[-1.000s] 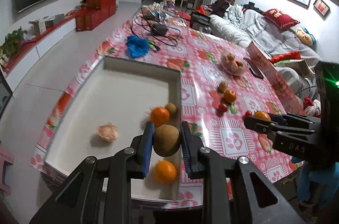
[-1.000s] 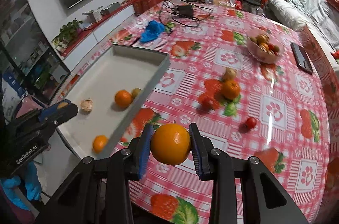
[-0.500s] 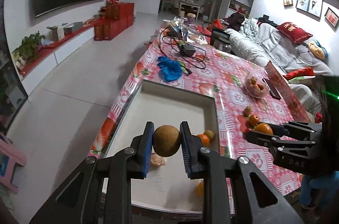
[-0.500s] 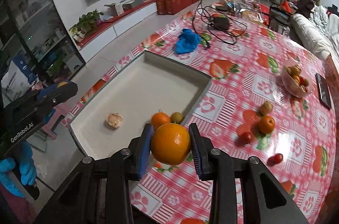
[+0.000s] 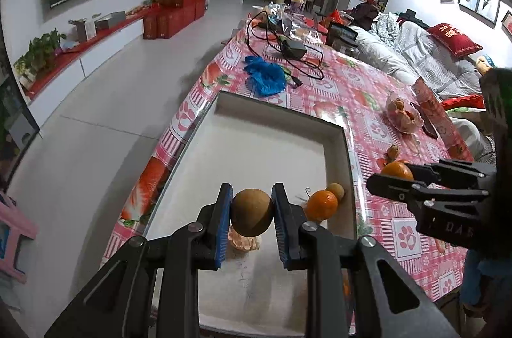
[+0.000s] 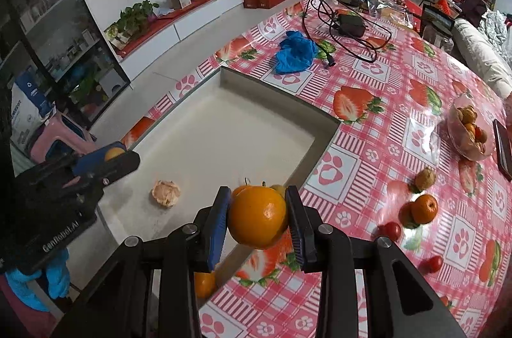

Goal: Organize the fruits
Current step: 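Carry the kiwi and orange over the white tray with both tools, then open both tools to drop the kiwi and orange into the tray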

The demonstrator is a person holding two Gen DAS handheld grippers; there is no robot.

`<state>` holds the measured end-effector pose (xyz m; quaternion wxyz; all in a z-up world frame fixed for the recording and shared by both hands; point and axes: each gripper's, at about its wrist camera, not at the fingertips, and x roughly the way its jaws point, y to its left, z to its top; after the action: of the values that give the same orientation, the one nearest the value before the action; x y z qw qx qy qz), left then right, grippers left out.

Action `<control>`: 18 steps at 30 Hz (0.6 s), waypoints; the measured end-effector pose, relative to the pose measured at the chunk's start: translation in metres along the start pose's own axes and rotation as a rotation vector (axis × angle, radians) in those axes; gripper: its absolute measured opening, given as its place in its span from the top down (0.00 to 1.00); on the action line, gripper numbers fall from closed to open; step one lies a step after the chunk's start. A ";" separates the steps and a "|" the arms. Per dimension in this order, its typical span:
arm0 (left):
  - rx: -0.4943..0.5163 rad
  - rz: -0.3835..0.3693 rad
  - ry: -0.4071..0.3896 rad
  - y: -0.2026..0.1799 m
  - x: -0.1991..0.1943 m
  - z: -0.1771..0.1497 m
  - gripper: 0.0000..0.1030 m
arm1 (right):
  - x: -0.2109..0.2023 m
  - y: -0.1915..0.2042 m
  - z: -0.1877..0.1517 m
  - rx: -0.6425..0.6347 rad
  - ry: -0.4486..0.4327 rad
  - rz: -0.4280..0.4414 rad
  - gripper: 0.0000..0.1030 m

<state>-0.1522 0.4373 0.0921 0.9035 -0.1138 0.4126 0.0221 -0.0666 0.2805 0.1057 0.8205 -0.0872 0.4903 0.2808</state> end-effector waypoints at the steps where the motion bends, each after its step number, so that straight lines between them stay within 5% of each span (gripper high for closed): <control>1: -0.004 0.000 0.006 -0.001 0.004 0.001 0.73 | 0.003 0.000 0.003 -0.002 0.003 0.001 0.65; 18: 0.006 0.031 0.092 -0.004 0.066 0.008 0.73 | 0.070 -0.003 0.028 0.005 0.093 0.026 0.65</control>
<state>-0.1019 0.4316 0.0485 0.8835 -0.1057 0.4555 0.0295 -0.0185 0.3158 0.0592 0.7932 -0.0915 0.5298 0.2859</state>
